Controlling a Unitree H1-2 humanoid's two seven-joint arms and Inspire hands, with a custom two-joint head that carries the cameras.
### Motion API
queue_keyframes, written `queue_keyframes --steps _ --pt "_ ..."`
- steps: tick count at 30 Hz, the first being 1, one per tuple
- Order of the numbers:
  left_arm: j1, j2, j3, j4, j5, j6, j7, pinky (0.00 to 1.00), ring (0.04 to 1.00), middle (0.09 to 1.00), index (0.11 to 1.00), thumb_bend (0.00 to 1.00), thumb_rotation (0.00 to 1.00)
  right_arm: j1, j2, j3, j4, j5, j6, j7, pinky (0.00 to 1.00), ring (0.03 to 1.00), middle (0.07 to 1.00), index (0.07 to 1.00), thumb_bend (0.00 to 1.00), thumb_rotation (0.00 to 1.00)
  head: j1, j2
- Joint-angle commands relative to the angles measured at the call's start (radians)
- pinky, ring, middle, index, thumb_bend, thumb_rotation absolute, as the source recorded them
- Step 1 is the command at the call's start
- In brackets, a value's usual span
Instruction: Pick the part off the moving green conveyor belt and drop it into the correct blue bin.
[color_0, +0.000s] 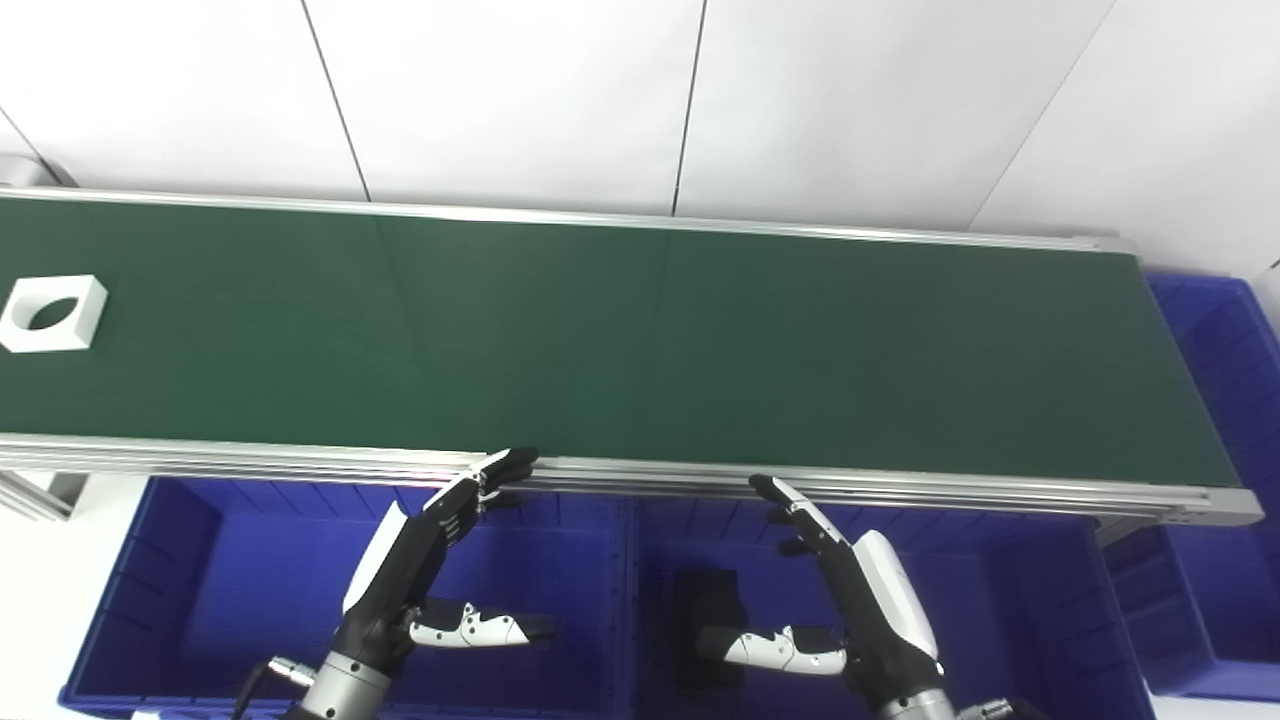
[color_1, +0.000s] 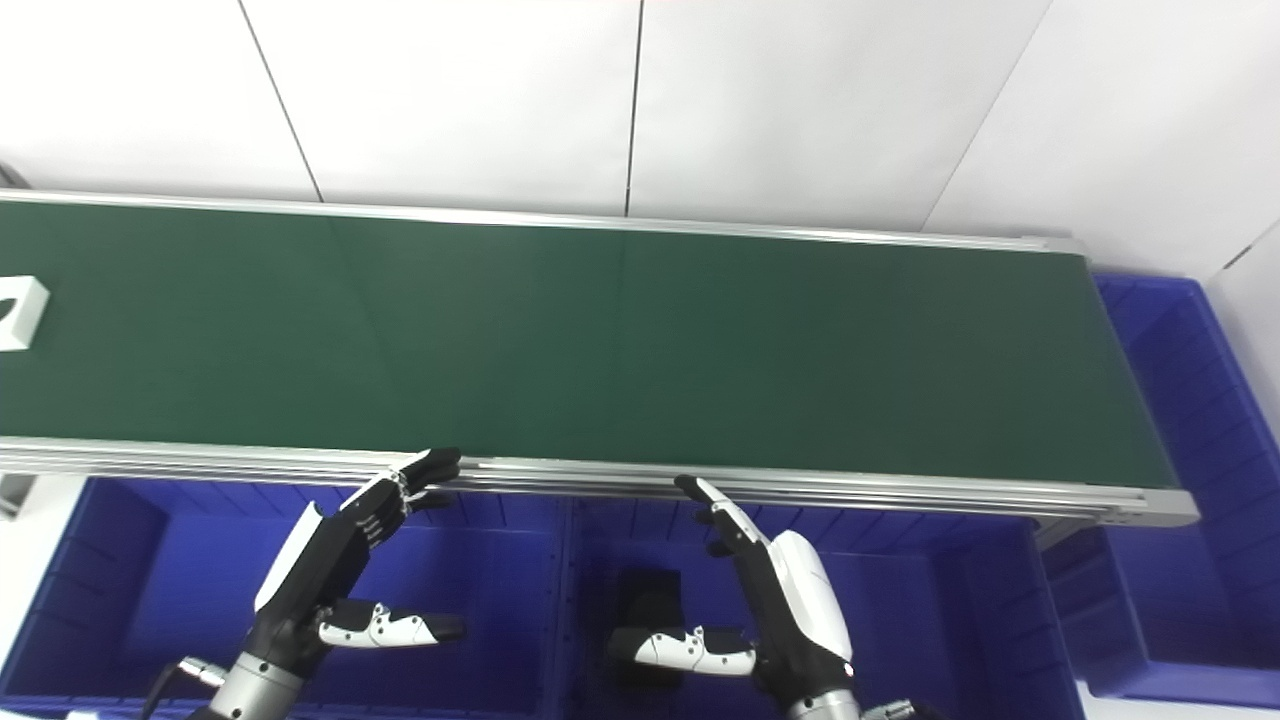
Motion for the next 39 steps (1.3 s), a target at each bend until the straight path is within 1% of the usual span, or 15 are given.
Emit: queue_keyframes --steps 1,3,4,5,6,7,9,13,18,22,30,33,35,36,39 --pt "-0.005 -0.002 0.005 -0.019 -0.005 -0.028 -0.005 0.78 0.861 0.882 0.84 0.83 0.24 0.003 0.0 0.0 -0.031 -0.001 -0.046 -0.02 0.71 0.841 0.896 0.897 1.0 0.49 0.0 0.0" --pt "-0.004 -0.002 0.004 -0.017 0.006 -0.028 0.0 0.78 0.864 0.884 0.842 0.83 0.25 0.003 0.0 0.0 -0.029 0.002 -0.05 -0.022 0.72 0.847 0.897 0.896 1.0 0.49 0.007 -0.007" --pt "-0.003 -0.003 0.003 -0.015 0.009 -0.028 0.002 0.79 0.865 0.884 0.843 0.83 0.26 0.004 -0.002 0.0 -0.026 -0.001 -0.053 -0.024 0.72 0.848 0.898 0.896 1.0 0.49 0.046 -0.021" --pt "-0.003 -0.004 0.002 -0.013 0.011 -0.028 0.004 0.79 0.864 0.883 0.844 0.84 0.26 0.004 -0.003 -0.001 -0.025 -0.002 -0.054 -0.026 0.72 0.849 0.897 0.897 1.0 0.5 0.046 -0.021" --pt "-0.001 -0.007 -0.001 -0.008 0.015 -0.029 0.008 0.79 0.863 0.883 0.845 0.84 0.26 0.006 -0.009 -0.003 -0.021 0.012 -0.063 -0.023 0.72 0.849 0.896 0.897 1.0 0.5 0.116 -0.047" --pt "0.001 -0.01 -0.003 -0.005 0.018 -0.029 0.011 0.78 0.861 0.882 0.848 0.85 0.27 0.006 -0.013 -0.005 -0.019 0.023 -0.07 -0.022 0.72 0.855 0.9 0.898 0.98 0.47 0.116 -0.047" --pt "0.004 -0.018 -0.018 0.003 0.042 -0.029 0.029 0.76 0.856 0.88 0.848 0.85 0.29 0.013 -0.029 -0.014 -0.016 0.048 -0.084 -0.017 0.7 0.842 0.899 0.902 0.96 0.43 0.248 -0.106" --pt "0.013 -0.04 -0.036 0.013 0.076 -0.029 0.062 0.76 0.847 0.87 0.831 0.88 0.29 0.022 -0.043 -0.03 -0.015 0.085 -0.109 -0.023 0.66 0.808 0.877 0.89 0.96 0.36 0.323 -0.154" --pt "-0.002 -0.044 -0.07 0.046 0.114 -0.029 0.136 0.72 0.821 0.852 0.806 0.92 0.31 0.02 -0.051 -0.038 -0.005 0.102 -0.11 -0.013 0.72 0.845 0.89 0.894 0.98 0.34 0.335 -0.182" --pt "-0.006 -0.035 -0.091 0.055 0.108 -0.029 0.165 0.73 0.819 0.853 0.805 0.93 0.29 0.026 -0.047 -0.037 -0.023 0.103 -0.069 0.004 0.74 0.872 0.911 0.904 0.98 0.32 0.325 -0.2" --pt "-0.023 -0.01 -0.119 0.062 0.095 -0.029 0.213 0.7 0.801 0.839 0.798 0.94 0.28 0.017 -0.036 -0.031 0.005 0.09 -0.098 -0.012 0.7 0.838 0.889 0.884 0.97 0.29 0.3 -0.237" --pt "-0.026 -0.007 -0.115 0.037 0.073 -0.029 0.214 0.71 0.809 0.835 0.788 0.95 0.27 0.01 -0.034 -0.029 0.019 0.078 -0.112 -0.022 0.67 0.811 0.868 0.871 0.98 0.3 0.295 -0.246" --pt "-0.035 -0.003 -0.113 0.006 0.062 -0.029 0.217 0.71 0.801 0.828 0.786 0.95 0.26 0.006 -0.031 -0.026 0.023 0.077 -0.112 -0.024 0.69 0.826 0.876 0.875 0.99 0.29 0.293 -0.248" --pt "-0.039 -0.001 -0.11 -0.008 0.059 -0.029 0.218 0.7 0.784 0.819 0.776 0.95 0.25 0.004 -0.029 -0.025 0.026 0.075 -0.114 -0.026 0.66 0.807 0.871 0.871 1.0 0.28 0.293 -0.247" --pt "-0.064 0.014 -0.093 -0.064 0.059 -0.029 0.199 0.7 0.782 0.818 0.779 0.96 0.27 -0.002 -0.024 -0.021 0.029 0.065 -0.106 -0.028 0.64 0.789 0.865 0.872 1.0 0.29 0.286 -0.252"
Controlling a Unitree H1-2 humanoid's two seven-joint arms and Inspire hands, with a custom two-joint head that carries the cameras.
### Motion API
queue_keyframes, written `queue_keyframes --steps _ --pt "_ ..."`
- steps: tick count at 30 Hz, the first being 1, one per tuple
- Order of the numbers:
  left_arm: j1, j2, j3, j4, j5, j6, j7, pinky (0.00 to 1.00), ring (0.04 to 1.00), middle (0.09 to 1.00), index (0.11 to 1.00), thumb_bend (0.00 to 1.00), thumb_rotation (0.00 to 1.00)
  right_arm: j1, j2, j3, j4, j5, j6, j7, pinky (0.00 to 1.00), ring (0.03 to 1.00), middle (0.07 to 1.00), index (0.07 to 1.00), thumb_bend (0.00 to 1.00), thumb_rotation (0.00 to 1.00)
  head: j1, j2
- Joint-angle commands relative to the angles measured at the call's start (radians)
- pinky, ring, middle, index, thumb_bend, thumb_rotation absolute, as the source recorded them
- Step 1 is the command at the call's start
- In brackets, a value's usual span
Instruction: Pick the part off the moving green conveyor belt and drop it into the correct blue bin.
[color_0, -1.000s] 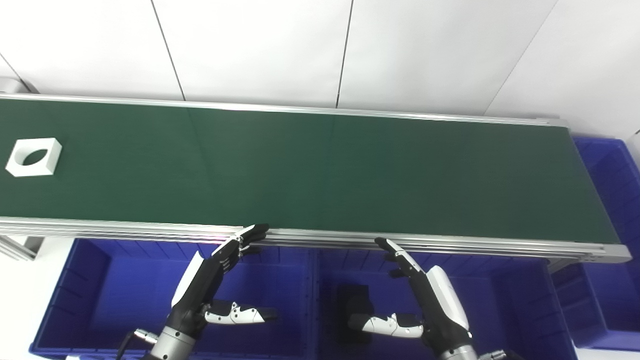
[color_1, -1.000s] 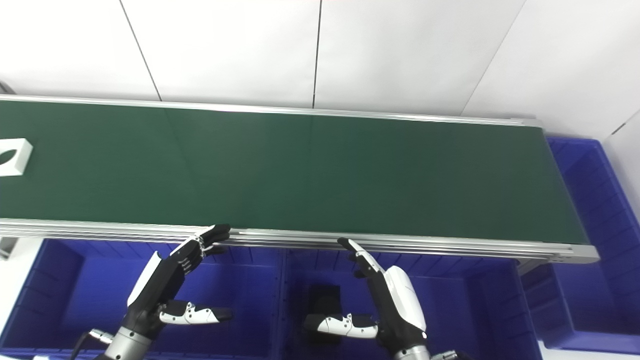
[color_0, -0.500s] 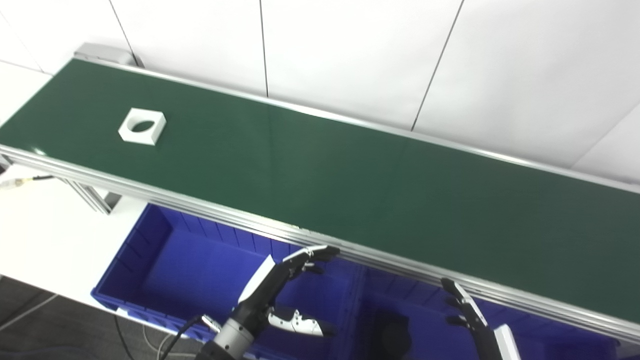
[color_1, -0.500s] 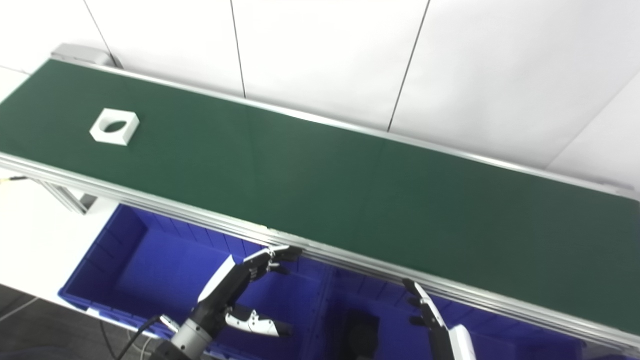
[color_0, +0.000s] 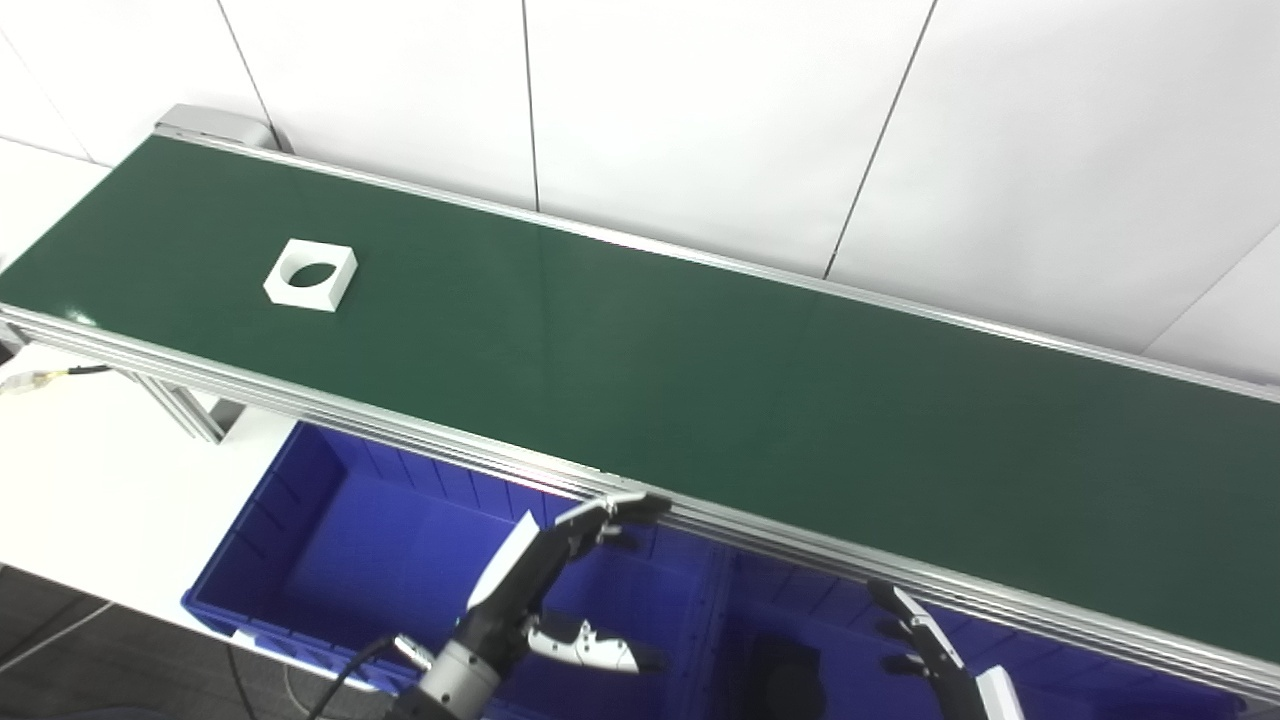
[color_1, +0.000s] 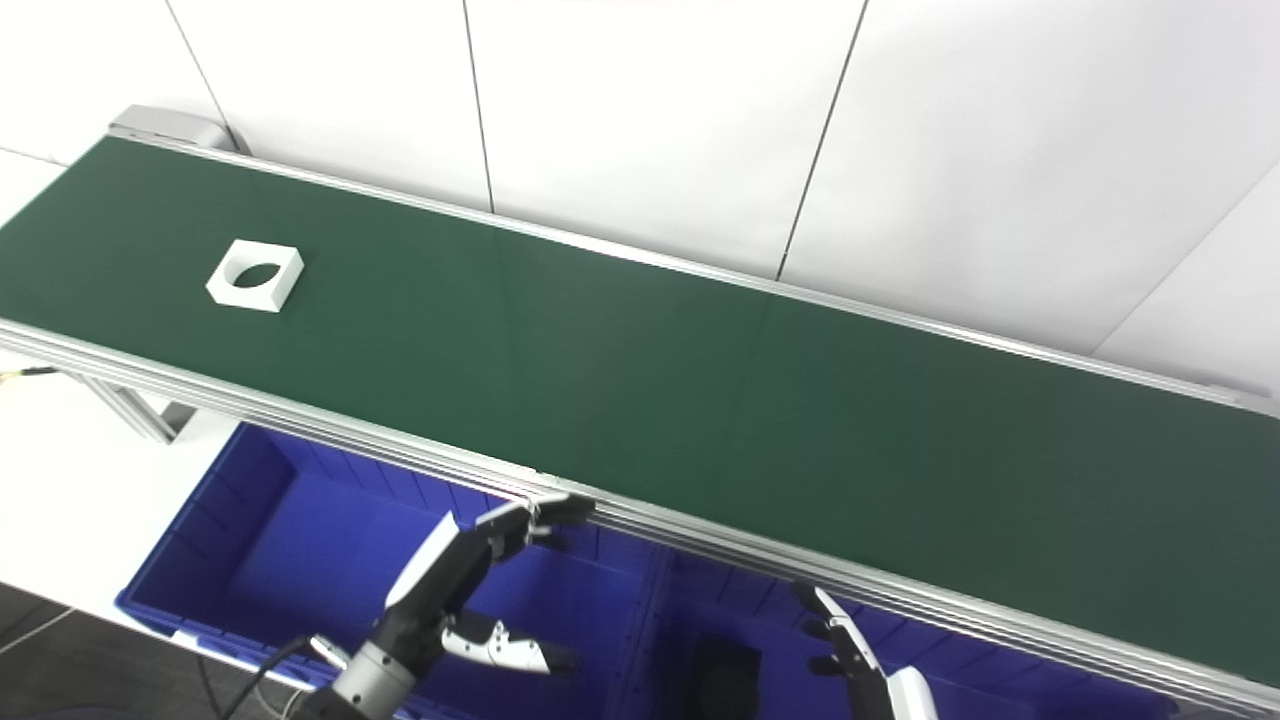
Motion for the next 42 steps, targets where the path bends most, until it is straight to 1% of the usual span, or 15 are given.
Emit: queue_keyframes --steps 1,3,7,10,12,18,21,23,28,29,32,33,35,39,42 --pt "-0.042 0.016 0.017 -0.06 -0.002 -0.028 -0.01 0.7 0.787 0.822 0.784 0.96 0.28 -0.007 0.008 0.002 -0.013 0.005 -0.056 -0.021 0.65 0.795 0.867 0.875 1.0 0.28 -0.003 -0.001" --pt "-0.06 0.026 0.032 -0.082 -0.004 -0.028 -0.028 0.72 0.801 0.834 0.796 0.97 0.31 -0.01 0.01 0.003 -0.007 0.005 -0.061 -0.025 0.68 0.815 0.866 0.875 1.0 0.27 -0.01 0.0" --pt "-0.127 0.058 0.078 -0.145 -0.009 -0.025 -0.083 0.71 0.808 0.84 0.813 0.95 0.34 -0.016 0.009 0.01 0.004 -0.011 -0.076 -0.039 0.67 0.811 0.858 0.869 1.0 0.29 -0.039 0.0" --pt "-0.154 0.078 0.106 -0.173 0.009 0.004 -0.118 0.73 0.823 0.852 0.832 0.92 0.38 -0.019 0.009 0.013 0.012 -0.005 -0.09 -0.047 0.68 0.814 0.858 0.867 1.0 0.28 -0.048 -0.001" --pt "-0.177 0.09 0.123 -0.185 0.025 0.011 -0.14 0.76 0.831 0.852 0.833 0.9 0.38 -0.02 0.009 0.017 0.015 -0.01 -0.098 -0.052 0.69 0.827 0.862 0.866 1.0 0.28 -0.057 -0.006" --pt "-0.226 0.117 0.171 -0.192 0.075 0.042 -0.182 0.8 0.847 0.855 0.849 0.87 0.43 -0.025 0.014 0.018 0.042 -0.02 -0.128 -0.075 0.65 0.801 0.851 0.853 1.0 0.29 -0.066 -0.017" --pt "-0.254 0.13 0.192 -0.178 0.103 0.059 -0.201 0.82 0.852 0.866 0.852 0.85 0.43 -0.028 0.015 0.019 0.046 -0.018 -0.13 -0.075 0.66 0.807 0.851 0.849 1.0 0.29 -0.065 -0.027" --pt "-0.276 0.14 0.198 -0.167 0.138 0.086 -0.215 0.82 0.857 0.879 0.857 0.84 0.45 -0.029 0.014 0.02 0.048 -0.018 -0.129 -0.074 0.66 0.807 0.854 0.851 1.0 0.29 -0.067 -0.035" --pt "-0.334 0.156 0.2 -0.11 0.2 0.087 -0.235 0.79 0.846 0.877 0.856 0.83 0.43 -0.037 0.013 0.019 0.063 -0.02 -0.138 -0.083 0.65 0.788 0.842 0.847 1.0 0.27 -0.08 -0.04" --pt "-0.35 0.161 0.199 -0.095 0.211 0.093 -0.242 0.78 0.845 0.879 0.857 0.83 0.42 -0.038 0.011 0.018 0.067 -0.019 -0.141 -0.084 0.65 0.787 0.841 0.847 1.0 0.27 -0.087 -0.05" --pt "-0.378 0.171 0.199 -0.069 0.23 0.109 -0.258 0.78 0.856 0.895 0.869 0.82 0.41 -0.04 0.007 0.016 0.078 -0.016 -0.15 -0.091 0.65 0.784 0.837 0.843 1.0 0.28 -0.092 -0.058" --pt "-0.386 0.173 0.2 -0.059 0.235 0.114 -0.26 0.78 0.856 0.895 0.869 0.82 0.41 -0.041 0.006 0.015 0.083 -0.014 -0.158 -0.093 0.65 0.783 0.837 0.843 1.0 0.28 -0.098 -0.071" --pt "-0.399 0.176 0.204 -0.038 0.241 0.116 -0.26 0.77 0.861 0.9 0.872 0.83 0.42 -0.042 0.005 0.013 0.093 -0.014 -0.17 -0.097 0.64 0.781 0.836 0.838 1.0 0.27 -0.099 -0.082" --pt "-0.418 0.183 0.214 -0.002 0.257 0.119 -0.251 0.77 0.868 0.908 0.882 0.83 0.41 -0.044 0.005 0.01 0.103 -0.008 -0.179 -0.097 0.65 0.787 0.834 0.828 1.0 0.27 -0.097 -0.092" --pt "-0.425 0.188 0.22 0.016 0.265 0.118 -0.25 0.78 0.877 0.918 0.893 0.83 0.43 -0.047 0.004 0.007 0.114 -0.012 -0.189 -0.105 0.65 0.787 0.825 0.822 1.0 0.27 -0.094 -0.092"
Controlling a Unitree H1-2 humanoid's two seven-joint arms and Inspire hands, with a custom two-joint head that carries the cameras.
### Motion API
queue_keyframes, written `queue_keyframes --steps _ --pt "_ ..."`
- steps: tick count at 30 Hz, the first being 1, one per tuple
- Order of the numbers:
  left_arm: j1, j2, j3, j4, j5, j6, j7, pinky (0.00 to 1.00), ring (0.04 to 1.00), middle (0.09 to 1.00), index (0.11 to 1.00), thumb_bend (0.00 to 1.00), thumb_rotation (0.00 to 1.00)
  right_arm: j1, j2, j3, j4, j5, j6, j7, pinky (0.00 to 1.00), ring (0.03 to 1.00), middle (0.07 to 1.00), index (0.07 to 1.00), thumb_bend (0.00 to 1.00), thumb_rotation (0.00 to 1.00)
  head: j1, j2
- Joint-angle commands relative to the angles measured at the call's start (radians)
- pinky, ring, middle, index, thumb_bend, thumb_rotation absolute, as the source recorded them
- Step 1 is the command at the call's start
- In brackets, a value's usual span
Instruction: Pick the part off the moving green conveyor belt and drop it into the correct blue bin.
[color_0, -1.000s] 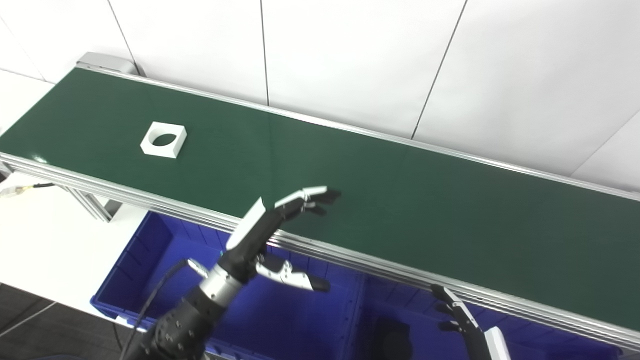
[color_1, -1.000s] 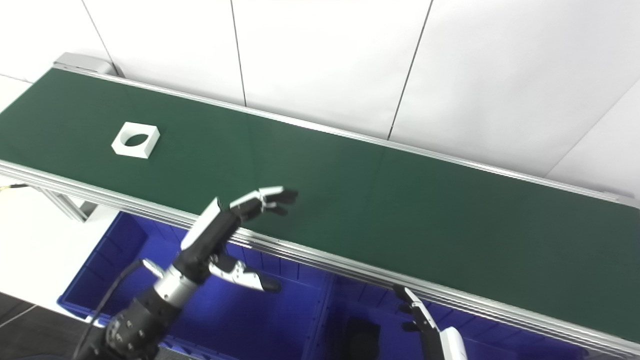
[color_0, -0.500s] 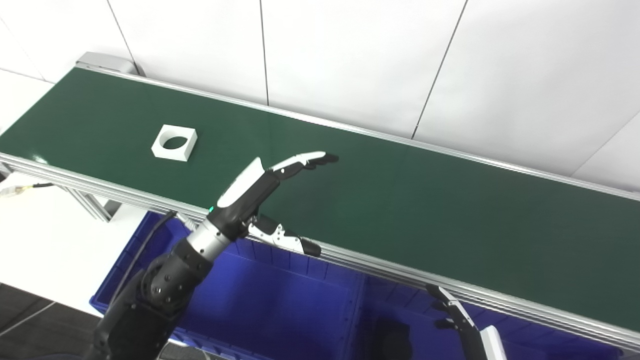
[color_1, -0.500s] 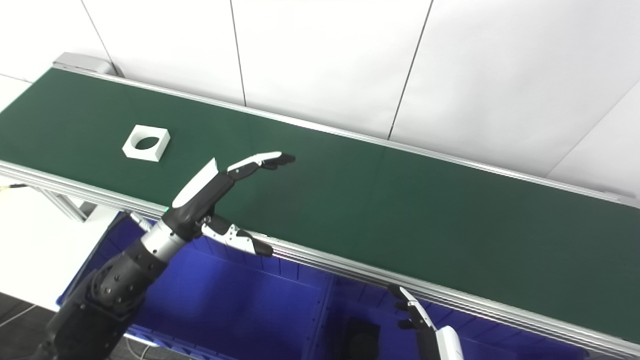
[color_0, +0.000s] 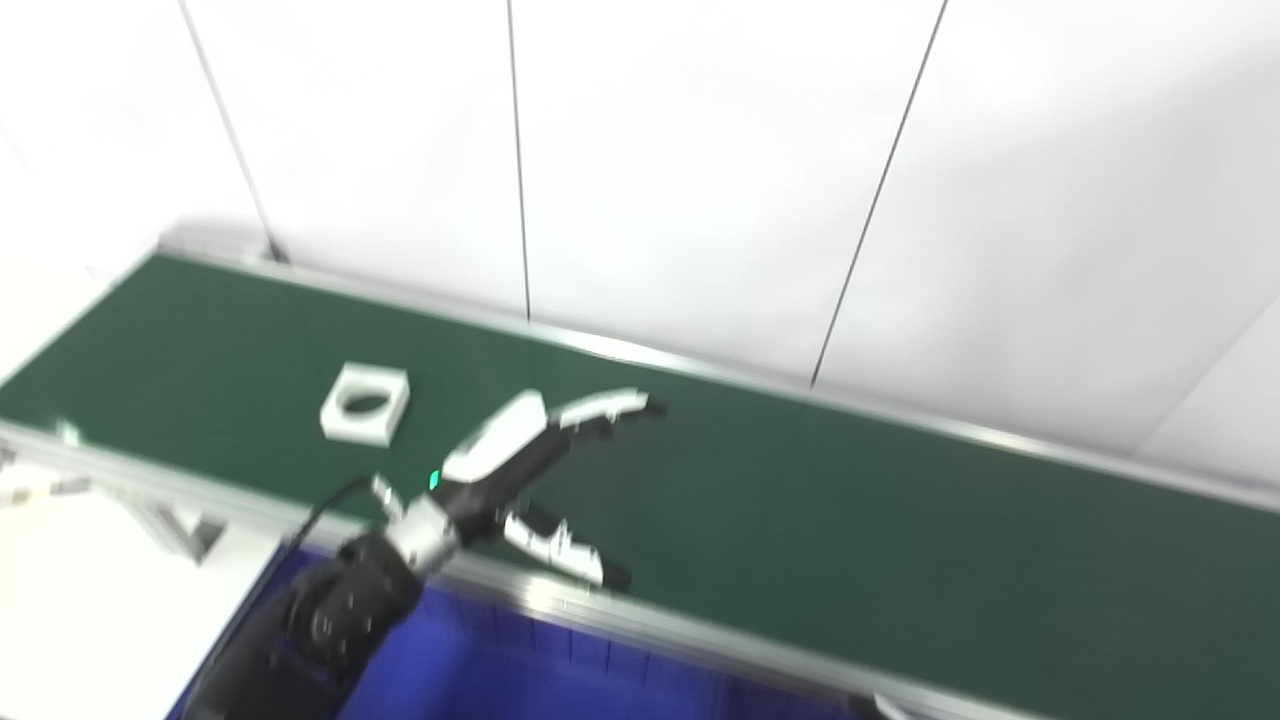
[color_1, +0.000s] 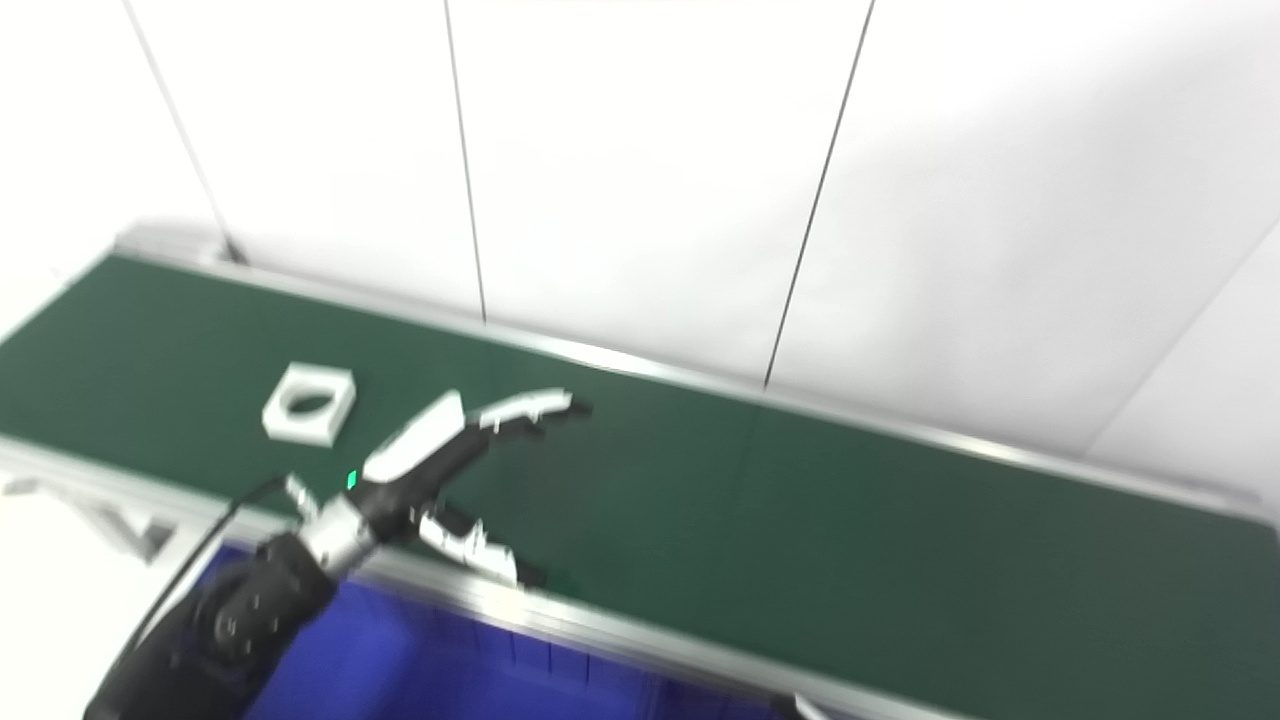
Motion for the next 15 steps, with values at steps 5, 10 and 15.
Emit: queue_keyframes --steps 5,10,15 --pt "-0.058 0.033 0.024 0.026 0.019 -0.016 0.02 0.79 0.877 0.918 0.895 0.83 0.41 -0.005 0.001 -0.009 -0.01 0.006 -0.061 -0.024 0.63 0.778 0.825 0.822 1.0 0.28 0.009 -0.007" --pt "-0.085 0.05 0.025 0.082 0.05 -0.03 0.033 0.77 0.871 0.914 0.895 0.84 0.4 -0.006 0.003 -0.01 -0.012 0.014 -0.057 -0.02 0.63 0.776 0.826 0.825 1.0 0.27 0.011 -0.007" --pt "-0.113 0.074 0.022 0.125 0.094 -0.012 0.033 0.8 0.88 0.918 0.905 0.86 0.41 -0.007 0.002 -0.01 -0.007 0.017 -0.071 -0.024 0.65 0.795 0.832 0.827 1.0 0.27 0.011 -0.005"
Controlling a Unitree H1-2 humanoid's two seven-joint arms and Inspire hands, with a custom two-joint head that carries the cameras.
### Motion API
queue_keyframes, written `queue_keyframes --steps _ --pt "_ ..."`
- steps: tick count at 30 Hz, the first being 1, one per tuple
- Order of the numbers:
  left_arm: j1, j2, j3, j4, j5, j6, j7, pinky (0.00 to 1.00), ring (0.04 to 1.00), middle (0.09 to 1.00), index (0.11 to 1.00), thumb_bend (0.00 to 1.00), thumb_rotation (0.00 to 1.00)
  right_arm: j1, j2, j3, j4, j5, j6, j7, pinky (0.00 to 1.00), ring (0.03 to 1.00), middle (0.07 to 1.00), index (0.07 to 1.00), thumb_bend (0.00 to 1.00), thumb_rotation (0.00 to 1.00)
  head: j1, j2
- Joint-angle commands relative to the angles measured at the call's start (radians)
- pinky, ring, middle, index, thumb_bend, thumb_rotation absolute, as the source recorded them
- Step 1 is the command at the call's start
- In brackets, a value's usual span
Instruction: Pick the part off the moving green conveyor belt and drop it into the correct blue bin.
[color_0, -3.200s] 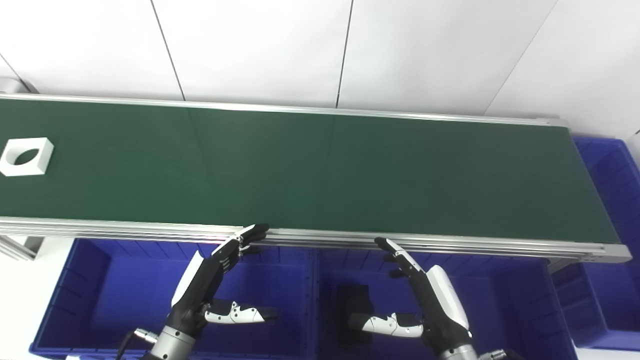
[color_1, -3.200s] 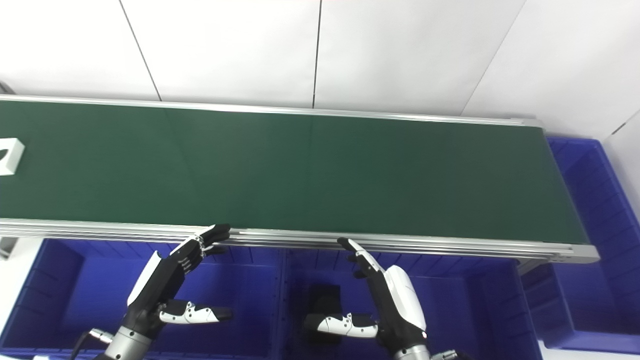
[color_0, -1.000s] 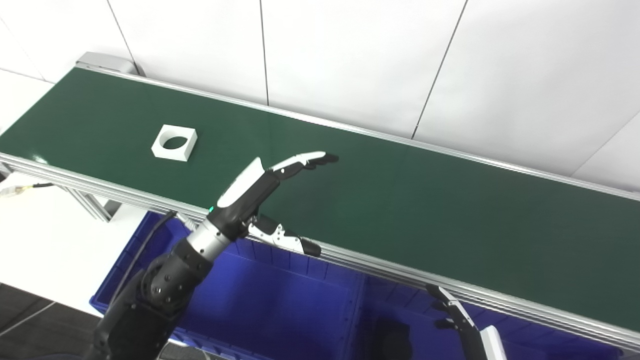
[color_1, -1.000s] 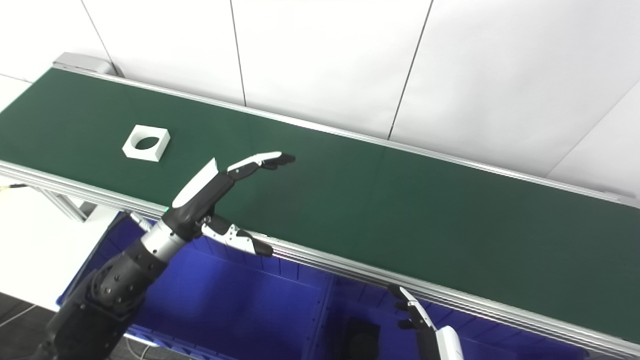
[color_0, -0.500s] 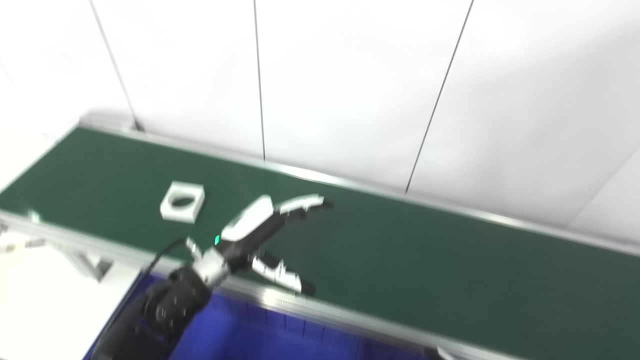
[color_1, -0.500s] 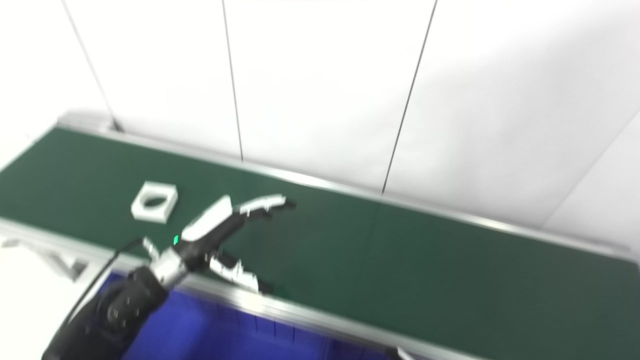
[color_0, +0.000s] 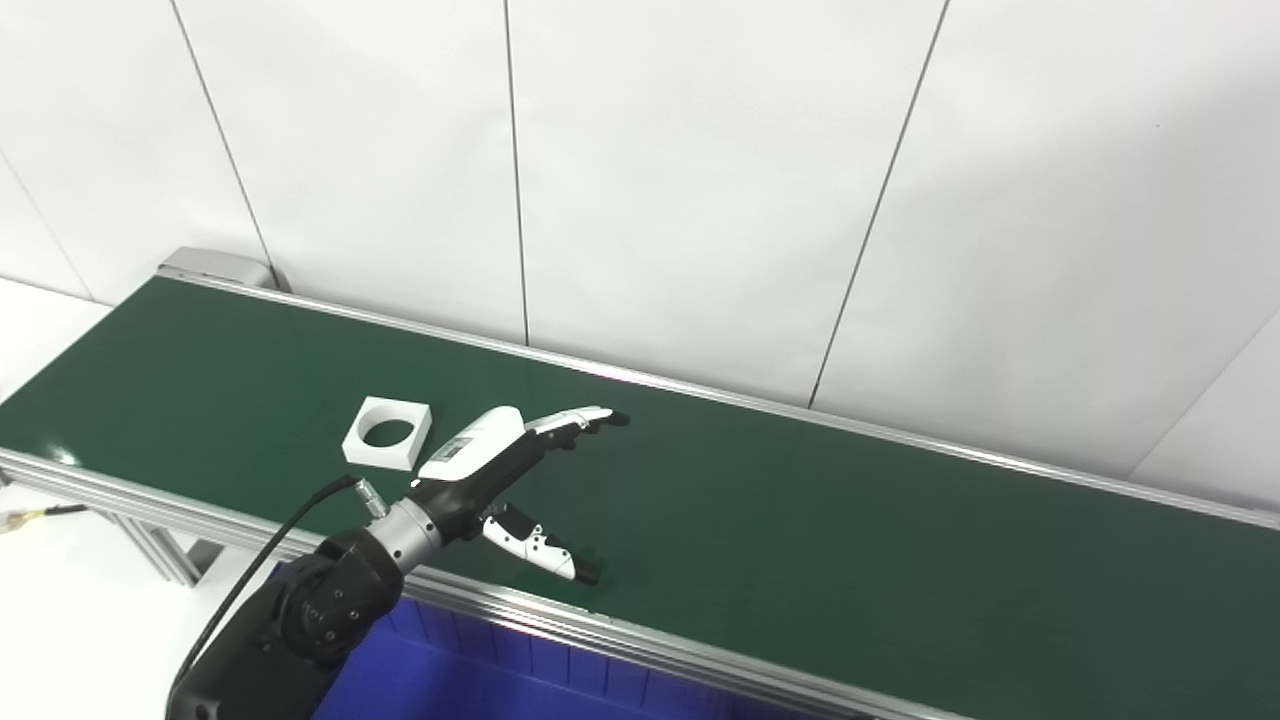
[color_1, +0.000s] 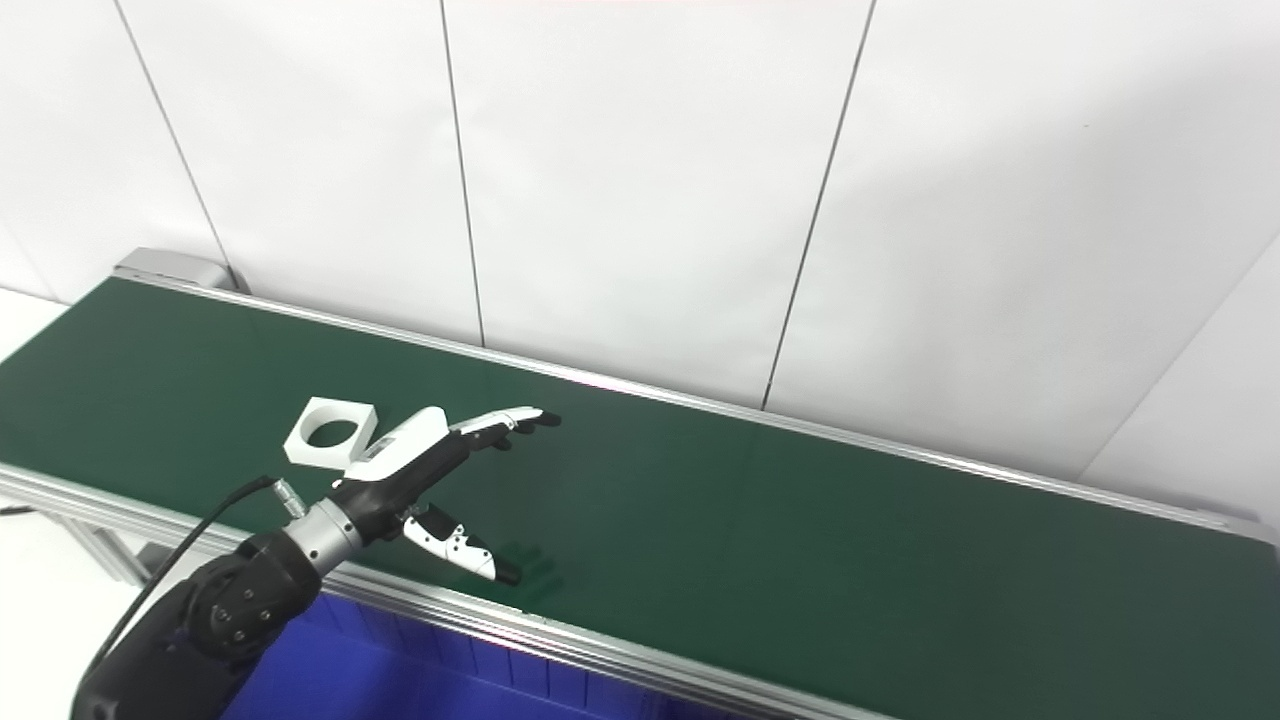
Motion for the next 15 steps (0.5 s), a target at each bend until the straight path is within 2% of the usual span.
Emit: queue_keyframes --steps 1,4,9,15 --pt "-0.048 0.034 0.013 0.001 0.011 -0.001 0.024 0.81 0.881 0.919 0.906 0.86 0.41 -0.004 0.002 -0.005 -0.016 0.01 -0.066 -0.024 0.65 0.796 0.832 0.827 1.0 0.27 0.001 0.002" --pt "-0.067 0.043 0.017 0.032 0.024 0.01 0.028 0.81 0.873 0.919 0.906 0.88 0.42 -0.003 0.003 -0.006 -0.019 0.014 -0.063 -0.021 0.65 0.793 0.831 0.828 1.0 0.27 0.003 0.003" --pt "-0.114 0.053 0.026 0.116 0.012 -0.017 0.048 0.8 0.877 0.913 0.899 0.89 0.32 -0.004 0.002 -0.006 -0.015 0.017 -0.072 -0.023 0.64 0.79 0.831 0.826 1.0 0.26 0.005 0.003" --pt "-0.158 0.071 0.01 0.152 0.072 0.019 0.059 0.82 0.903 0.927 0.914 0.9 0.32 -0.002 0.002 -0.009 -0.022 0.007 -0.07 -0.022 0.65 0.795 0.826 0.825 1.0 0.27 0.012 0.01"
